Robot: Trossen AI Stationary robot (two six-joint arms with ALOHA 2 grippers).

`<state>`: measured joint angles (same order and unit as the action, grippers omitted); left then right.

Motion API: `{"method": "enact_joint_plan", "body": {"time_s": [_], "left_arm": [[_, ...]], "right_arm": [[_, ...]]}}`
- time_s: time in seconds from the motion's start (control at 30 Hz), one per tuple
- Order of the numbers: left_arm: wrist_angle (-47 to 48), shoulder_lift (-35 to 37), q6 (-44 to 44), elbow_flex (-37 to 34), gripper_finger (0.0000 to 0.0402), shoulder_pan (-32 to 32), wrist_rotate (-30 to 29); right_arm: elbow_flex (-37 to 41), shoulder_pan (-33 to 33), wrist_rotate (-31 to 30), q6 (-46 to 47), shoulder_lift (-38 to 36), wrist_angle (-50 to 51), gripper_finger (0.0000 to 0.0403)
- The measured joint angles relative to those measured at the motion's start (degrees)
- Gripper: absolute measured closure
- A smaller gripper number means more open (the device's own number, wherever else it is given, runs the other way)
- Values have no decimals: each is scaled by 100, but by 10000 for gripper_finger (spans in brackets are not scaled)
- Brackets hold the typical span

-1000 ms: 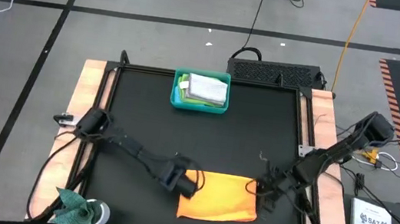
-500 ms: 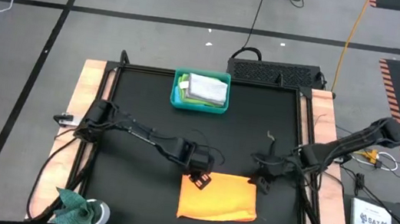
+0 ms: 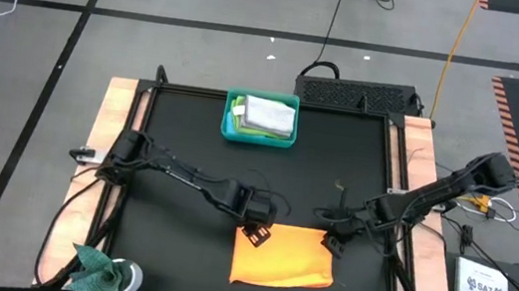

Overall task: Fold microfiber towels
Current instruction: Fold the orange microfiber towel

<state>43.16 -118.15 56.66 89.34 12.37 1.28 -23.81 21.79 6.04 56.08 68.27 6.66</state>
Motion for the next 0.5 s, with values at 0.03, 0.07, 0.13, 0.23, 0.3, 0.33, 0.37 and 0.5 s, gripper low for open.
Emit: {"method": "enact_joint_plan", "body": {"time_s": [0.03,0.07,0.13,0.23,0.3,0.33,0.37,0.5], "left_arm": [[15,0,4,0,284,22,-43],[-6,0,17,-6,284,53,-119],[-68,0,73,-67,284,102,-307],[-63,0,256,-211,284,166,-477],[-84,0,380,-287,284,186,-474],[-109,0,412,-319,284,201,-419],[-107,0,440,-341,284,210,-346],[-113,0,476,-446,284,290,-447]], "right_arm": [[25,-23,-4,-22,5,-1,293],[40,-48,-4,-35,14,-1,295],[79,-110,-5,-97,26,-34,299],[112,-213,-4,-151,24,-41,302],[125,-275,2,-196,24,-38,303],[127,-306,2,-228,24,-35,303],[127,-336,2,-271,24,-33,303],[127,-422,1,-318,26,-85,303]]}}
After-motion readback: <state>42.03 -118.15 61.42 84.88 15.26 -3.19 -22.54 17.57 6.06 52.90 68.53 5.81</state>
